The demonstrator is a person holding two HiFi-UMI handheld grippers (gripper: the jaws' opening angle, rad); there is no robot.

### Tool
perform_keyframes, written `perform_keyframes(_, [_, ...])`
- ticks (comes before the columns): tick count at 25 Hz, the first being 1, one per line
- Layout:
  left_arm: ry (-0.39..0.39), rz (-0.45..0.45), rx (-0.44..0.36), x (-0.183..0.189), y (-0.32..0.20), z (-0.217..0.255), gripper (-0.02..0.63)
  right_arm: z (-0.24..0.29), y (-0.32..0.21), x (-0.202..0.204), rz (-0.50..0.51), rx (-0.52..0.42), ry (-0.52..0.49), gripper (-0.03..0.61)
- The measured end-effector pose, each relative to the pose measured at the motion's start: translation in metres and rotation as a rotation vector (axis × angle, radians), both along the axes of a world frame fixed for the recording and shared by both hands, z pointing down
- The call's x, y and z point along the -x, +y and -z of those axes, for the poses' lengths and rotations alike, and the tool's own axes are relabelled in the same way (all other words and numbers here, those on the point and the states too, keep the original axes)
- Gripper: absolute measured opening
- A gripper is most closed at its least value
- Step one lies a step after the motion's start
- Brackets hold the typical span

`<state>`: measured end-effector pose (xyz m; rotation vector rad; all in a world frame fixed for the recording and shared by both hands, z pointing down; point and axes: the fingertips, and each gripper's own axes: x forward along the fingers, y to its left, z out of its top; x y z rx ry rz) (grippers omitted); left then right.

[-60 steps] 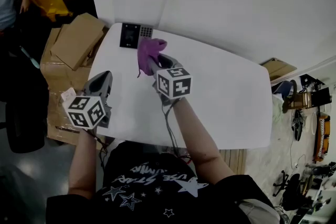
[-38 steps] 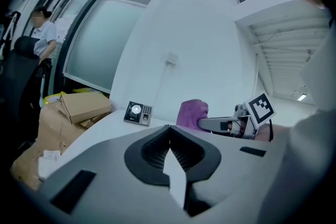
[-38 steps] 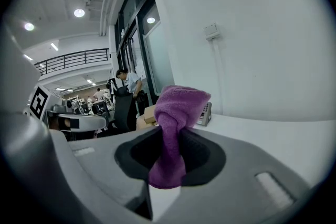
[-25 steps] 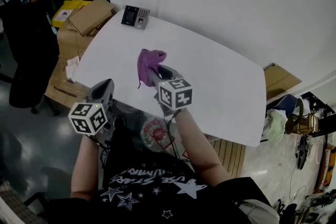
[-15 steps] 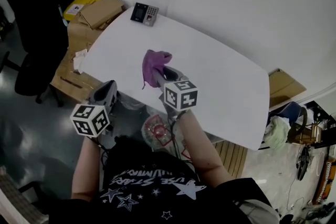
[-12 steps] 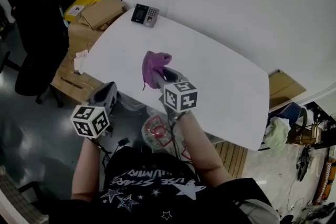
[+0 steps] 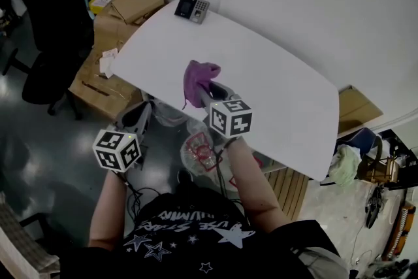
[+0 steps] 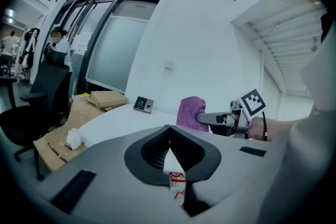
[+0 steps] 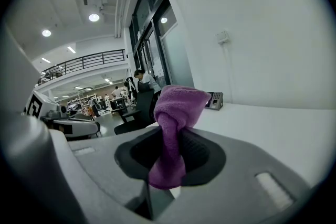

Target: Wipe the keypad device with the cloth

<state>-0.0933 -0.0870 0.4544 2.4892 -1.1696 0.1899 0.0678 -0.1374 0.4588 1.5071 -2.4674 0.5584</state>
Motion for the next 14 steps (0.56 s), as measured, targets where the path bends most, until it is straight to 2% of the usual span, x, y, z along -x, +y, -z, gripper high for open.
perform_keyframes(6, [0.024, 0.043, 0.014, 0.035, 0.039, 0.003, 0.008, -0.002, 0.049, 0.027, 0.021, 0.011, 0.010, 0.092])
perform_keyframes(14, [0.021, 0.044, 0.008, 0.046, 0.095, 0.012, 0.008, 0.007, 0.111, 0.043, 0.042, 0.007, 0.014, 0.092])
